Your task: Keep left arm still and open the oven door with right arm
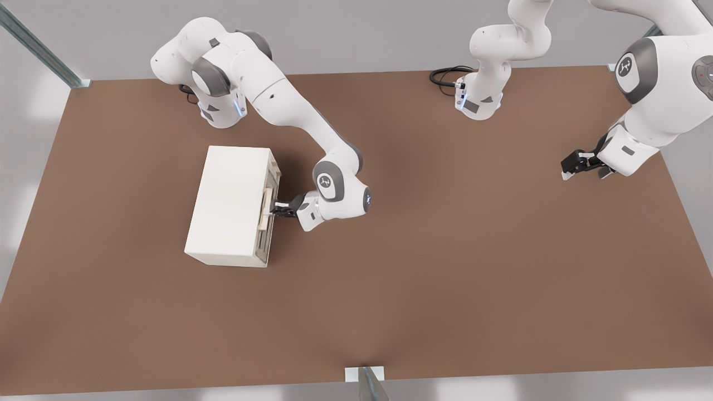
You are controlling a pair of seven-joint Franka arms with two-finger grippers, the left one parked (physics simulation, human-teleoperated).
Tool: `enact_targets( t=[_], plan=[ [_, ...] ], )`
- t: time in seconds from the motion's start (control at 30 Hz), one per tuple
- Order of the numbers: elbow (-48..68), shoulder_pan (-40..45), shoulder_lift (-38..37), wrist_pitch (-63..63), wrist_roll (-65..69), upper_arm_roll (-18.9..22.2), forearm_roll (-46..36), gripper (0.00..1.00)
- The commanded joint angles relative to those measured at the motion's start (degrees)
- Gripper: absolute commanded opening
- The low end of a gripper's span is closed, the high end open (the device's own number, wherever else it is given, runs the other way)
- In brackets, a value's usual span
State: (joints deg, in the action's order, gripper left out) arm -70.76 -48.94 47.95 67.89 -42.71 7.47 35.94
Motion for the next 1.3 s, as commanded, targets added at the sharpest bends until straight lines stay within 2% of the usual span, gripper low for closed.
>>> enact_targets(
  t=[0.0,0.3,0.4,0.5,0.7,1.27],
  plan=[
    [0.01,-0.01,-0.05,0.48,-2.56,0.00,0.00,0.00],
    [2.38,-1.94,-0.14,2.68,-3.17,-0.27,-0.08,0.00],
    [2.20,-1.86,-0.93,2.42,5.00,0.09,0.71,0.00],
    [1.76,-1.86,-0.85,2.15,5.62,0.09,3.69,0.00],
    [1.76,-1.59,-0.06,2.77,7.38,2.72,3.52,0.00],
    [0.18,-1.51,1.26,3.47,6.32,2.81,2.64,0.00]
  ],
)
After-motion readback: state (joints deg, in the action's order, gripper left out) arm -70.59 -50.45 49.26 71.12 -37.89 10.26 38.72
